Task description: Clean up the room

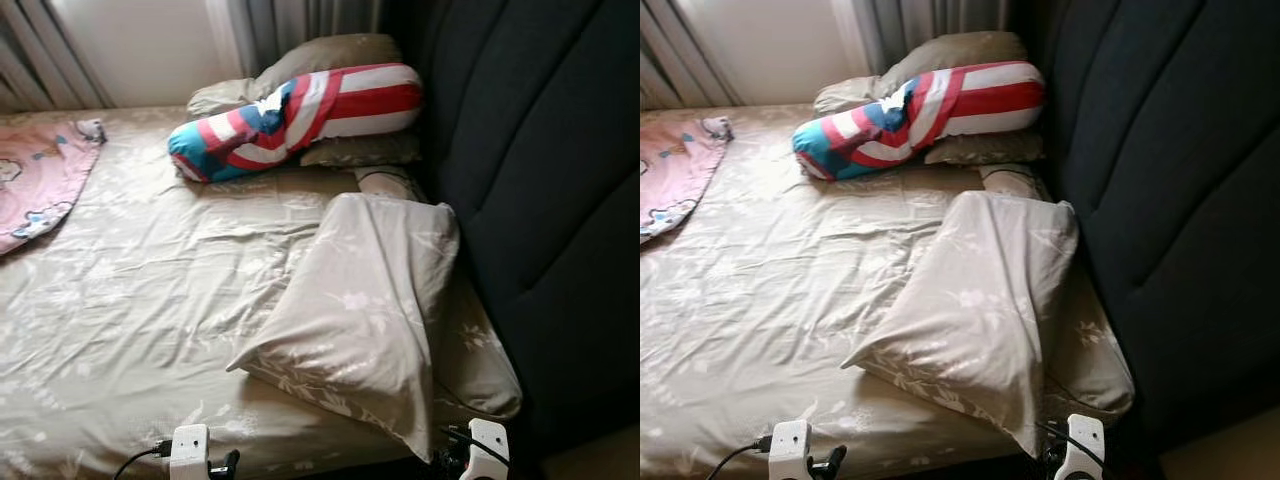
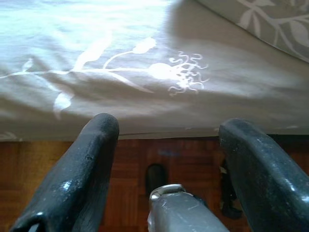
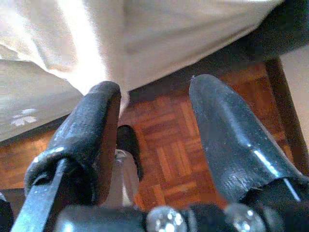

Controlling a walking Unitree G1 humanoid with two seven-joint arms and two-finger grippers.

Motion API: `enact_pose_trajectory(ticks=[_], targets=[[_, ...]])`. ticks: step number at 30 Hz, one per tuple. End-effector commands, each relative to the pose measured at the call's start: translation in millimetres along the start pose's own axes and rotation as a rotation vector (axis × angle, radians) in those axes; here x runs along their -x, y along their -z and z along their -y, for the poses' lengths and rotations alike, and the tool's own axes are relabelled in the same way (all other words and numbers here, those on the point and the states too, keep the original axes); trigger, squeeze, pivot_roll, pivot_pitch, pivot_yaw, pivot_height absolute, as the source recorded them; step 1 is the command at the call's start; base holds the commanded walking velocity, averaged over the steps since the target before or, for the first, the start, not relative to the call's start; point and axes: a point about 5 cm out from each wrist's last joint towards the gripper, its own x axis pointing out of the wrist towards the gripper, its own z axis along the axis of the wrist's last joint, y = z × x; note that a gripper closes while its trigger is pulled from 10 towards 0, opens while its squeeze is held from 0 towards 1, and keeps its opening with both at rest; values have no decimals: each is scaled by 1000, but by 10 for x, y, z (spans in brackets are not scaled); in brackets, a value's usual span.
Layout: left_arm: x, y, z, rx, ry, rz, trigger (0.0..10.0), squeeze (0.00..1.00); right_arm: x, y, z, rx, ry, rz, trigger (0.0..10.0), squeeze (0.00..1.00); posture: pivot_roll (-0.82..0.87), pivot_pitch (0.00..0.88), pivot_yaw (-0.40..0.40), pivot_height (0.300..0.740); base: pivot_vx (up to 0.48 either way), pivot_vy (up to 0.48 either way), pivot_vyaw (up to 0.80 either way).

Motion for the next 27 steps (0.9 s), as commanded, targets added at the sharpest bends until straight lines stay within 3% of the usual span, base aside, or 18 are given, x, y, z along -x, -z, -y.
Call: enact_pose_trajectory(ticks=[1,8,27], targets=[[22,63,-19,9,-9,-26,10000,0,11,29,12,15,-3,-4,10000,0,-18,82,-5,740,0,0,0],[21,60,-21,12,-9,-23,10000,0,8,15,0,40,-27,1,10000,0,-17,83,-5,740,0,0,646],[24,55,-37,5,-12,-17,10000,0,11,32,-9,11,-18,-1,10000,0,-18,85,-1,740,0,0,0]])
